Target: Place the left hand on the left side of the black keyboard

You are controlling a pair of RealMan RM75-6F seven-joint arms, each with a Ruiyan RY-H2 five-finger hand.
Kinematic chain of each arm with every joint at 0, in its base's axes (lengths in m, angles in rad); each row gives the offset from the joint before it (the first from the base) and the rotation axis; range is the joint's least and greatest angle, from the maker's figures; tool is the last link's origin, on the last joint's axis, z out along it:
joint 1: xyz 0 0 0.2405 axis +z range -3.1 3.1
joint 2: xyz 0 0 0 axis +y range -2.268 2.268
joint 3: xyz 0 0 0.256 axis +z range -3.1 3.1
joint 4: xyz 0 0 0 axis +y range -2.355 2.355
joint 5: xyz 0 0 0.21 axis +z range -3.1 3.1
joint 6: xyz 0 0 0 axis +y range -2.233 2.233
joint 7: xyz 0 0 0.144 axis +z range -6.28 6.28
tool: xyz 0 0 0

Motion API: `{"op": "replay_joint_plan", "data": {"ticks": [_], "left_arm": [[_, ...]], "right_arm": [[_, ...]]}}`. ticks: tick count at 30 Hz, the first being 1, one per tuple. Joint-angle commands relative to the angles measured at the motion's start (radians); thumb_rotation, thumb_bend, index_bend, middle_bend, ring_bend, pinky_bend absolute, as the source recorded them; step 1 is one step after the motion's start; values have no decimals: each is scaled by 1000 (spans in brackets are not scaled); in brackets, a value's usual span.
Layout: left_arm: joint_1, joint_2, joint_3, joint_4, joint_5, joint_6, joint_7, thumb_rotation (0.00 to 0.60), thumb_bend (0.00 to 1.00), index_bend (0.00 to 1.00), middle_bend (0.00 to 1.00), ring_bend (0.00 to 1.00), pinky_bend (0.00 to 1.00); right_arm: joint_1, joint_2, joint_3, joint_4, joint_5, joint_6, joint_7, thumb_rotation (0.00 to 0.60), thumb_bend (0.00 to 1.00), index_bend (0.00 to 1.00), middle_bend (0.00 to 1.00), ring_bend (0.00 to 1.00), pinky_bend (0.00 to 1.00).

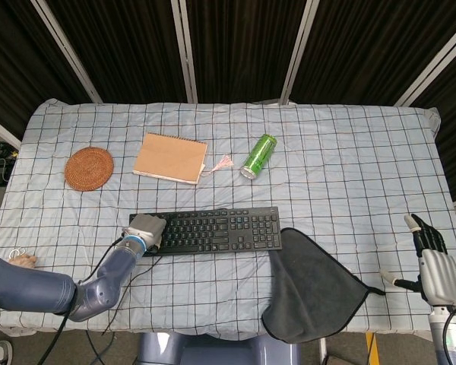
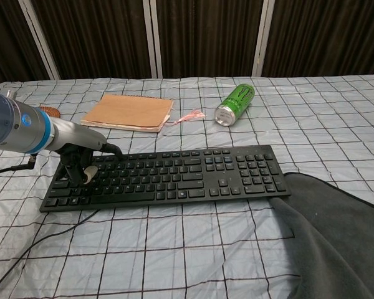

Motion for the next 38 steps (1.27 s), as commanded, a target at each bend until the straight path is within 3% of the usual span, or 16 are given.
{"op": "replay_joint_plan", "data": {"ticks": [1,5,8,10,12,14,16,18,20,26,32,38], "left_arm": [[2,6,-3,-5,9,5,-10,600,723,0,822,729,525],[47,48,-46,-55,123,89,-95,600,722,0,790,698,502],[108,89,-57,-123,265,187,-163,600,712,0,680,598,427],[159,117,-50,-176,375,267,-201,600,702,0,565,502,360],[218,144,-29,-226,498,356,-235,600,683,0,361,339,274],[293,170,17,-271,647,470,-254,600,601,0,150,172,161],[361,186,71,-293,773,569,-250,600,398,0,11,26,37],[451,193,146,-298,918,700,-236,600,206,0,0,0,1],[541,184,202,-277,1049,803,-253,600,86,0,0,0,0],[799,167,312,-133,1273,1009,-388,600,3,0,0,0,0],[933,168,328,-23,1358,1060,-459,600,0,0,0,0,0],[1014,186,305,30,1380,1029,-550,600,0,0,0,0,0]], "right_arm": [[0,0,0,0,0,0,0,600,83,0,0,0,0],[1,0,0,3,1,-2,-1,600,83,0,0,0,0],[1,-1,1,4,1,-1,-2,600,83,0,0,0,0],[1,-1,1,4,2,0,-4,600,84,0,0,0,0],[1,-1,1,4,0,1,-7,600,83,0,0,0,0],[1,-2,0,6,-6,4,-11,600,82,0,0,0,0],[1,-3,-2,7,-11,7,-16,600,82,0,0,0,0],[0,-3,-4,10,-19,11,-21,600,82,0,0,0,0],[0,-4,-6,12,-25,16,-27,600,83,0,0,0,0],[-2,-9,-12,28,-56,37,-65,600,66,0,0,0,0],[-1,-18,-19,54,-103,64,-76,600,40,0,0,0,0],[-2,-26,-25,66,-116,70,-77,600,37,0,0,0,0]]}}
